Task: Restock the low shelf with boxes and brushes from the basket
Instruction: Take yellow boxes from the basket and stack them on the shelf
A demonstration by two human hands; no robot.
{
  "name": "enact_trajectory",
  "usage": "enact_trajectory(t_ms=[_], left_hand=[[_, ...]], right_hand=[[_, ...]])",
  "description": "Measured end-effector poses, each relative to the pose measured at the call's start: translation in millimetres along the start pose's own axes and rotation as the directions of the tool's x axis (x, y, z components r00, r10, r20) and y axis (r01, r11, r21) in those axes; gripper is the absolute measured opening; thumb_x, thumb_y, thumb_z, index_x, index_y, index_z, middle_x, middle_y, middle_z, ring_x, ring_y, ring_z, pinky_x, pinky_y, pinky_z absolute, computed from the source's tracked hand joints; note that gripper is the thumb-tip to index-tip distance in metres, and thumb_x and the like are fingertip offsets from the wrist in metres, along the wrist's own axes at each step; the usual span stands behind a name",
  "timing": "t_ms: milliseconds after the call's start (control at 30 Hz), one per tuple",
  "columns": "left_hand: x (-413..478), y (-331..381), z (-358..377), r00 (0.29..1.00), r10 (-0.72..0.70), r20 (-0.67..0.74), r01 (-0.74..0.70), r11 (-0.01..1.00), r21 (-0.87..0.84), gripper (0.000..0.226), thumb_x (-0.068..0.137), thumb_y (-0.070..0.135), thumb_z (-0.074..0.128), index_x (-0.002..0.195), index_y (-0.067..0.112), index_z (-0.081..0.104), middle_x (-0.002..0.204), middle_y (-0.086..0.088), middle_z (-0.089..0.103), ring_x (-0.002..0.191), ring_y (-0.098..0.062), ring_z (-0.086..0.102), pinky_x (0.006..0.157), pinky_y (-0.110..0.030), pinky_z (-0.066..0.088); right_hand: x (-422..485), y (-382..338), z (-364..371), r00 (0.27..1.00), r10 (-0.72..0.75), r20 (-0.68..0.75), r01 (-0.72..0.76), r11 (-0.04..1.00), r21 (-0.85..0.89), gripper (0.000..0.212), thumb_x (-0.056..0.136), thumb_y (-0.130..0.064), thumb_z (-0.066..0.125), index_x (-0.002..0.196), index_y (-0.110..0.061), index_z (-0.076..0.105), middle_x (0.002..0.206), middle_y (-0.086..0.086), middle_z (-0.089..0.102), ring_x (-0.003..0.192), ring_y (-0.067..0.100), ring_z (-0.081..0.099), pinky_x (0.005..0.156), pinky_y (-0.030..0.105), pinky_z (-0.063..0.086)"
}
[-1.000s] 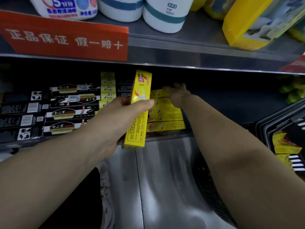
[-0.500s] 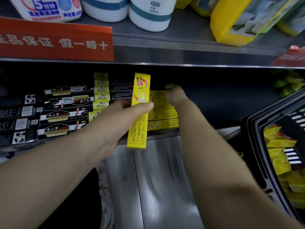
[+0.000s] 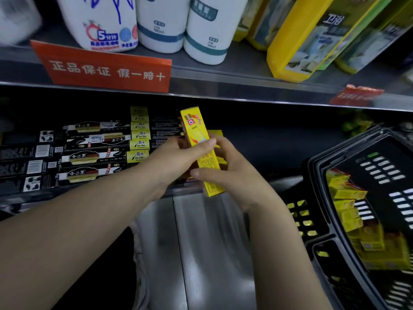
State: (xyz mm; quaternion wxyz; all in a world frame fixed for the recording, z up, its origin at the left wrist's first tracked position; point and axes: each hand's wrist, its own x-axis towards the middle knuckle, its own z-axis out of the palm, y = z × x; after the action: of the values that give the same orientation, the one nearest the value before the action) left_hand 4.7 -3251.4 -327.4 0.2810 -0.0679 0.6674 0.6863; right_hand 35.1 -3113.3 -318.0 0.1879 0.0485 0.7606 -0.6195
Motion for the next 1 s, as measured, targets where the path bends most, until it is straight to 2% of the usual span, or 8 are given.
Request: enact_trajectory(t_ms=[100, 200, 400, 533, 633, 733, 933, 1000], left_hand=[[2, 3, -4, 0.999, -0.018, 0.046, 0.016, 0.999, 0.032, 0.02, 0.083, 0.037, 0.065, 0.097, 0.023, 0.065, 0.102, 0.0, 0.072, 0.097, -0.015, 0.067, 0.088, -0.032, 0.053], [5, 6, -13, 0.997, 0.071, -0.008, -0.066, 0.959, 0.276, 0.021, 0.083, 0.037, 0.066, 0.095, 0.023, 0.058, 0.1, 0.007, 0.067, 0.092, -0.007, 0.062, 0.082, -0.022, 0.048], [5, 10, -26, 0.956, 0.295, -0.01, -0.224, 0.749, 0.624, 0.029, 0.083, 0.031, 0.064, 0.109, 0.02, 0.057, 0.102, 0.008, 0.06, 0.094, -0.011, 0.06, 0.086, -0.031, 0.049], [7, 5, -30, 0.953, 0.291, 0.082, -0.249, 0.601, 0.759, 0.03, 0.085, 0.032, 0.061, 0.112, 0.024, 0.055, 0.11, 0.01, 0.058, 0.104, -0.01, 0.055, 0.092, -0.03, 0.045], [11, 1, -32, 0.953, 0.281, 0.115, -0.255, 0.539, 0.803, 0.031, 0.086, 0.033, 0.06, 0.115, 0.026, 0.054, 0.118, 0.01, 0.057, 0.11, -0.007, 0.051, 0.09, -0.022, 0.04], [17, 0, -33, 0.946, 0.302, 0.114, -0.257, 0.492, 0.832, 0.034, 0.087, 0.034, 0.058, 0.119, 0.027, 0.053, 0.123, 0.01, 0.056, 0.113, -0.006, 0.048, 0.086, -0.018, 0.034], [27, -4, -26, 0.942, 0.308, 0.134, -0.272, 0.465, 0.843, 0.04, 0.085, 0.039, 0.057, 0.124, 0.031, 0.05, 0.128, 0.013, 0.053, 0.117, -0.004, 0.045, 0.075, -0.011, 0.026], [28, -7, -25, 0.941, 0.314, 0.125, -0.262, 0.444, 0.857, 0.041, 0.085, 0.041, 0.056, 0.124, 0.033, 0.049, 0.129, 0.015, 0.051, 0.119, -0.006, 0.044, 0.078, -0.014, 0.027]], right_hand=[[7, -7, -6, 0.997, -0.037, -0.074, 0.02, 0.977, -0.211, 0.047, 0.078, -0.01, 0.069, 0.116, -0.034, 0.056, 0.101, -0.004, 0.066, 0.084, 0.012, 0.066, 0.072, 0.03, 0.055], [30, -5, -16, 0.972, -0.074, -0.224, -0.027, 0.909, -0.415, 0.019, 0.083, -0.025, 0.062, 0.102, -0.024, 0.06, 0.092, 0.0, 0.069, 0.084, 0.016, 0.065, 0.073, 0.033, 0.052], [109, 4, -49, 0.924, -0.082, -0.374, -0.232, 0.656, -0.718, 0.053, 0.091, -0.039, 0.057, 0.135, -0.013, 0.044, 0.121, 0.011, 0.061, 0.11, 0.031, 0.058, 0.079, 0.029, 0.042], [164, 15, -67, 0.955, -0.027, -0.296, -0.272, 0.322, -0.907, 0.055, 0.097, -0.038, 0.046, 0.146, -0.023, 0.027, 0.146, 0.015, 0.038, 0.132, 0.036, 0.037, 0.105, 0.047, 0.033], [191, 29, -76, 0.976, 0.04, -0.214, -0.217, 0.178, -0.96, 0.051, 0.101, -0.03, 0.036, 0.149, -0.029, 0.019, 0.153, 0.015, 0.023, 0.138, 0.041, 0.025, 0.11, 0.059, 0.023], [205, 40, -80, 0.979, 0.025, -0.204, -0.205, 0.166, -0.965, 0.046, 0.102, -0.027, 0.029, 0.147, -0.034, 0.024, 0.155, 0.014, 0.019, 0.139, 0.042, 0.02, 0.11, 0.057, 0.022], [231, 69, -70, 0.989, 0.115, -0.098, -0.131, 0.33, -0.935, 0.049, 0.099, -0.031, 0.034, 0.147, -0.032, 0.025, 0.154, 0.015, 0.02, 0.137, 0.041, 0.025, 0.111, 0.047, 0.029], [235, 78, -67, 0.992, 0.116, -0.058, -0.091, 0.3, -0.95, 0.047, 0.1, -0.027, 0.035, 0.146, -0.032, 0.027, 0.155, 0.013, 0.02, 0.138, 0.04, 0.021, 0.112, 0.049, 0.027]])
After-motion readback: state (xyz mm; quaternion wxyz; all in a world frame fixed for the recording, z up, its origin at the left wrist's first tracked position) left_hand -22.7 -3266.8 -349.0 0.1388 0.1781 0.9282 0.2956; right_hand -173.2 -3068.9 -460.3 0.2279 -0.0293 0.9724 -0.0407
